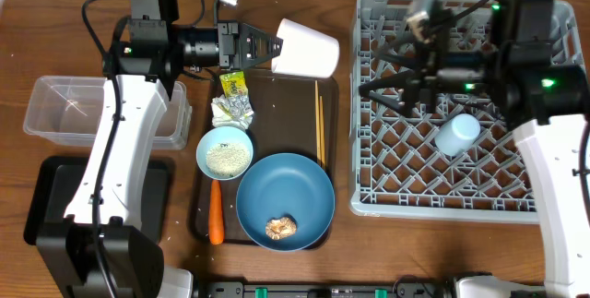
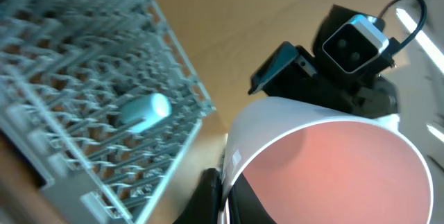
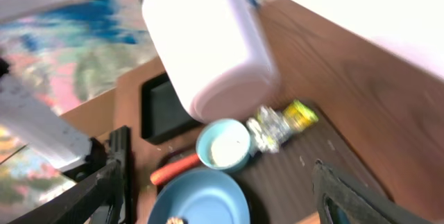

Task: Sort waste into correct bins and load items into the dishwasher rack
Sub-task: 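Hand the pink cup from the left gripper to the right gripper, then place the pink cup in the dish rack beside the blue cup, then grasp the snack wrapper and foil with the left gripper, drop into bin, then grasp the white tissue with the left gripper and move it to bin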

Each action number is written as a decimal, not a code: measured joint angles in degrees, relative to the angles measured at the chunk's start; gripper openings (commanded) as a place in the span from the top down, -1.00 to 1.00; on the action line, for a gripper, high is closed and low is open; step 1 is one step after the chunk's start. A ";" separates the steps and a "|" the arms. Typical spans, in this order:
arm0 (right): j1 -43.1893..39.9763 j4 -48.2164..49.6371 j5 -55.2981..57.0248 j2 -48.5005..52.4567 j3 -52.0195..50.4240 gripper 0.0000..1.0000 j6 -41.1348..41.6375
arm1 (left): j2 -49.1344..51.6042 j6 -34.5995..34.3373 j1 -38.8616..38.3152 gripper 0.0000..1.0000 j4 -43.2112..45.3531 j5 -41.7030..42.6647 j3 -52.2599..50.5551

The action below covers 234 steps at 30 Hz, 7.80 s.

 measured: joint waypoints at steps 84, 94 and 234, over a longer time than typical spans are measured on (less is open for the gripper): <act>-6.10 -31.78 52.72 5.49 -0.11 0.02 23.71 | -0.02 -3.10 2.27 -0.27 -12.09 -22.93 0.11; -5.09 -31.87 55.52 5.68 -0.11 0.00 25.73 | -0.02 0.83 -1.70 -0.27 -19.74 -42.99 0.11; -6.54 -15.85 37.75 0.74 7.28 -0.63 25.64 | 2.14 -23.37 9.68 0.00 -30.67 -99.95 -2.58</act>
